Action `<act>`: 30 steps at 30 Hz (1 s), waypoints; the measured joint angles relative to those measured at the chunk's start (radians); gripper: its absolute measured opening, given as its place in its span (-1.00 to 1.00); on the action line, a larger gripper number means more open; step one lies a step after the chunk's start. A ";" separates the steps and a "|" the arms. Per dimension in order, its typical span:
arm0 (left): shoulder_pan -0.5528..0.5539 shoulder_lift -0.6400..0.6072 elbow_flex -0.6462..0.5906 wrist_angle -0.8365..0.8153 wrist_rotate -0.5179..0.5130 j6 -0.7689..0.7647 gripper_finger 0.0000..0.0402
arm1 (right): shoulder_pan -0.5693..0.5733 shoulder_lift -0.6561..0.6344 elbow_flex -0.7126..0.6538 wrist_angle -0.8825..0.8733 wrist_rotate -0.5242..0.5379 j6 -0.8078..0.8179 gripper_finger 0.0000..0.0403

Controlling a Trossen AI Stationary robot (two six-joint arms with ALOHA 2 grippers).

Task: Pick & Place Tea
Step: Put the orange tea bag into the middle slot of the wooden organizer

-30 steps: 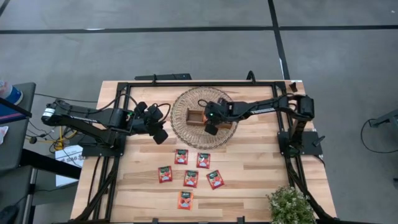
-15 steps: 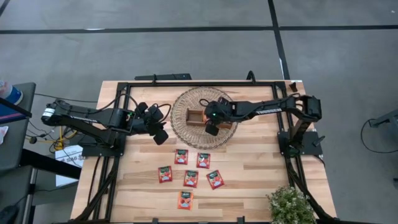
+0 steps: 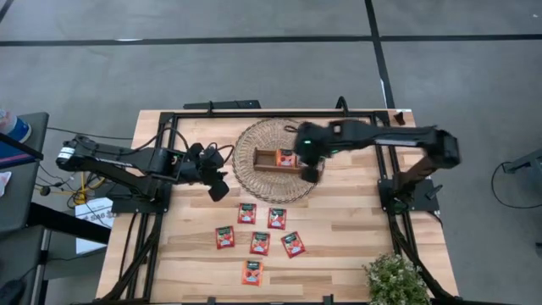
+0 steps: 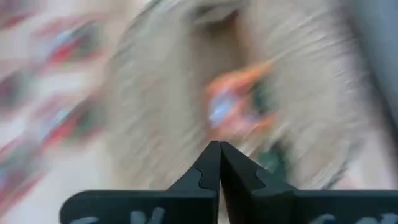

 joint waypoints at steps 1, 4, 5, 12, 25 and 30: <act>0.000 0.006 0.001 0.001 0.021 -0.009 -0.38 | 0.005 -0.037 0.004 -0.059 -0.103 -0.022 -1.00; -0.003 0.030 0.001 -0.002 0.075 -0.024 -0.38 | 0.031 -0.154 -0.017 -0.143 -0.344 0.012 -1.00; -0.006 0.039 0.001 0.000 0.091 -0.023 -0.38 | 0.045 -0.193 -0.030 -0.159 -0.359 0.049 -1.00; -0.067 0.143 0.000 0.007 0.169 -0.023 -0.38 | 0.198 -0.467 -0.228 -0.188 -0.097 0.317 -1.00; -0.217 0.213 0.004 0.286 0.406 -0.267 -0.38 | 0.315 -0.892 -0.807 0.330 -0.011 0.627 -1.00; -0.316 0.262 0.015 0.493 0.422 -0.453 -0.38 | 0.336 -0.925 -0.890 0.435 -0.012 0.633 -1.00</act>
